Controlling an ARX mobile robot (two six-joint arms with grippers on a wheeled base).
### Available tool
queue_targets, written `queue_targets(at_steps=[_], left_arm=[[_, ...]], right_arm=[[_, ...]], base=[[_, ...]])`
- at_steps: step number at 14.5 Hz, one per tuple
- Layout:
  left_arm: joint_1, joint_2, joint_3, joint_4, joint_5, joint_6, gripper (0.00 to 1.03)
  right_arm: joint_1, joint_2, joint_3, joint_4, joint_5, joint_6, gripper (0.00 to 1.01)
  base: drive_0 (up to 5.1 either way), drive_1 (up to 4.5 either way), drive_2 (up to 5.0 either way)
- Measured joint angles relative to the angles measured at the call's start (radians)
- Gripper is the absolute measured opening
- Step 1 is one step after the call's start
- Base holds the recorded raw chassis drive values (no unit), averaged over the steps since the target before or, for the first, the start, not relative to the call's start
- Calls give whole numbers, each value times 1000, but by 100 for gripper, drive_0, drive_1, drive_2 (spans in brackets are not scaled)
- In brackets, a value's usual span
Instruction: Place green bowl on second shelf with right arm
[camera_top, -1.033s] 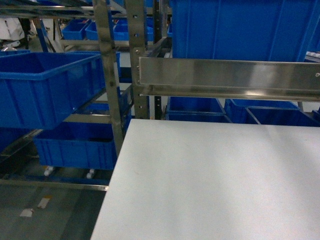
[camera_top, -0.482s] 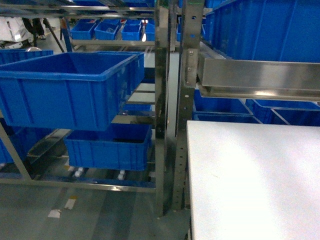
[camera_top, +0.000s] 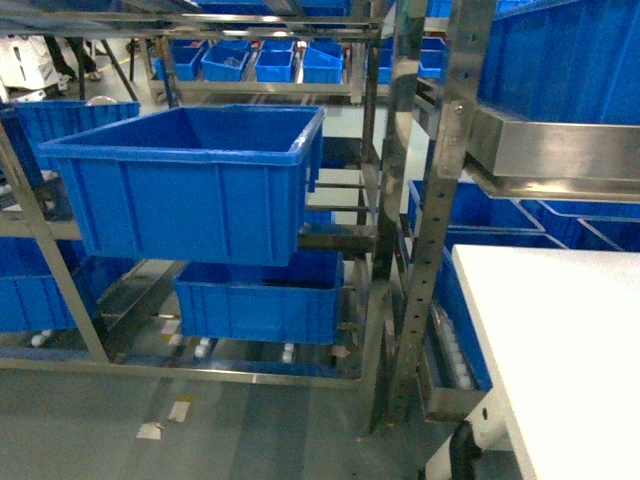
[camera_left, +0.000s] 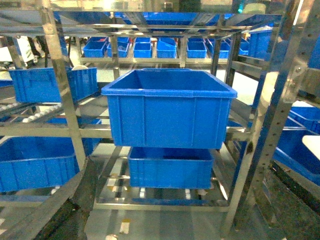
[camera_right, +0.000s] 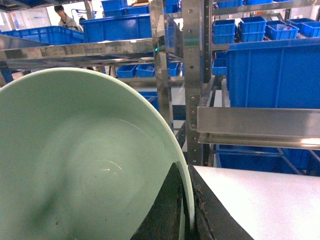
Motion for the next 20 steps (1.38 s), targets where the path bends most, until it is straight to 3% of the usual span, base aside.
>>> queue_targets(at_steps=[20], left_arm=[[0,0,0,0,-1,0,98]], right_arm=[[0,0,0,0,-1,0,2]], base=[[-503,234,234]])
